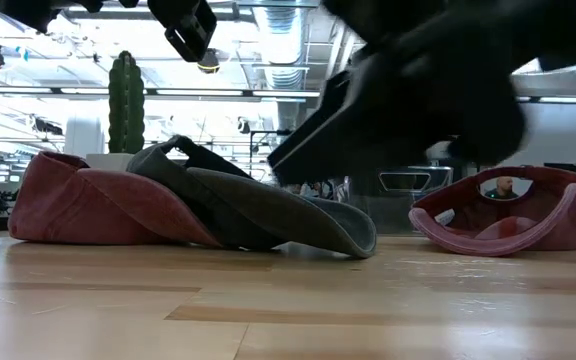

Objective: Pick & Place hat
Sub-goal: Put the black cap into the transparent bin

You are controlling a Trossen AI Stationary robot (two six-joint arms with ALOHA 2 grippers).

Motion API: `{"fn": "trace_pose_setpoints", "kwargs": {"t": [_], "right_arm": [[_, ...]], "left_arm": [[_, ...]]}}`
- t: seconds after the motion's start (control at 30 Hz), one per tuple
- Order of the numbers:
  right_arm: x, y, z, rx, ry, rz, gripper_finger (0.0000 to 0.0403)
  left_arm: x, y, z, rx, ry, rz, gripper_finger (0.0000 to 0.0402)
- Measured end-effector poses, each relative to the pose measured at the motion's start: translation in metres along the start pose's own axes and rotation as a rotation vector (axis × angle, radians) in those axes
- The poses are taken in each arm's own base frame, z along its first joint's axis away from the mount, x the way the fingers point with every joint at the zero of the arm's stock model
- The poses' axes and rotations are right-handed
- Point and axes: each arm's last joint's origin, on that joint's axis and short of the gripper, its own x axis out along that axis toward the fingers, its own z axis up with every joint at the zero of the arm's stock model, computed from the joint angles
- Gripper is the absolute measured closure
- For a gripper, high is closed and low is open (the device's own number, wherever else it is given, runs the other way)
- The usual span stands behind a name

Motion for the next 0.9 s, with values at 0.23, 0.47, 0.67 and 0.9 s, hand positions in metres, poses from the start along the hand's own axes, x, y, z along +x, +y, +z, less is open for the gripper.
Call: {"fn": "trace_pose_setpoints", "kwargs": {"t": [0.23,0.47,0.67,0.9], "right_arm": [[0.017,-0.010,-0.008,0.053,0.057,-0.056,0.0154],[0.021,-0.022,-0.019,0.162,0.155,-0.084,0.0181],[0.018,-0.026,-0.022,0.167,0.210,-0.092,0.0357],[-0.006,-0.027,-0.004,0.140,0.198,-0.143,0.0396]], "left_arm": [[0.000,0.000,0.000,0.000,0.000,0.000,0.0242],[0.000,0.000,0.000,0.000,0.000,0.000,0.0241],[0.000,0.000,0.000,0.000,0.000,0.000,0.0242],[0.000,0.000,0.000,0.000,0.000,0.000,0.0242]]}}
